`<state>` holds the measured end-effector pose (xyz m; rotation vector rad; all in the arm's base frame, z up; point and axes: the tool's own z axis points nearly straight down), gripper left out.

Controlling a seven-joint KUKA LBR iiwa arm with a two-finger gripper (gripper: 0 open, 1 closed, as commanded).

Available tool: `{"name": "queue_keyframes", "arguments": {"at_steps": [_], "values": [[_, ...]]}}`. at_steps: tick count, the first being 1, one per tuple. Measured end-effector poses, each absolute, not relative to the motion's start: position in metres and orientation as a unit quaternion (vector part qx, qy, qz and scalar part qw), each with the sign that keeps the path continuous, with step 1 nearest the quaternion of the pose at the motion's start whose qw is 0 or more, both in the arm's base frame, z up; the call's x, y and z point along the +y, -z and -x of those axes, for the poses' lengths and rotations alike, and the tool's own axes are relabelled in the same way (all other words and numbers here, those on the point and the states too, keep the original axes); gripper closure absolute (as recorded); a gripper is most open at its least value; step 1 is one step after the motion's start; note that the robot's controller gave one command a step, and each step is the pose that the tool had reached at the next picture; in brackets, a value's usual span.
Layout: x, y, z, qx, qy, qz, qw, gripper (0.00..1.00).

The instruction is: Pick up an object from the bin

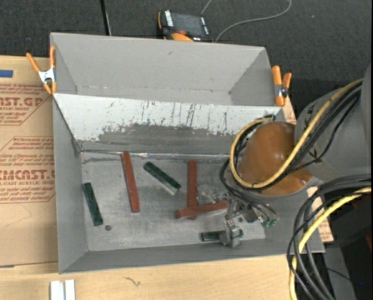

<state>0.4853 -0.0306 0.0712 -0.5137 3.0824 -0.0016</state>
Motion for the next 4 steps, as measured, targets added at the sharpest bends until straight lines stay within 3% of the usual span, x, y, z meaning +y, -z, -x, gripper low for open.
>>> {"name": "queue_keyframes", "arguments": {"at_steps": [1,2,3,4], "values": [[-0.030,-0.072,-0.488,0.986,0.000,0.164,0.005,0.00],[-0.030,-0.073,-0.486,0.986,0.000,0.164,0.000,1.00],[-0.029,-0.140,-0.488,0.986,0.001,0.164,0.003,1.00],[-0.029,-0.143,-0.488,0.986,0.000,0.164,0.001,1.00]]}}
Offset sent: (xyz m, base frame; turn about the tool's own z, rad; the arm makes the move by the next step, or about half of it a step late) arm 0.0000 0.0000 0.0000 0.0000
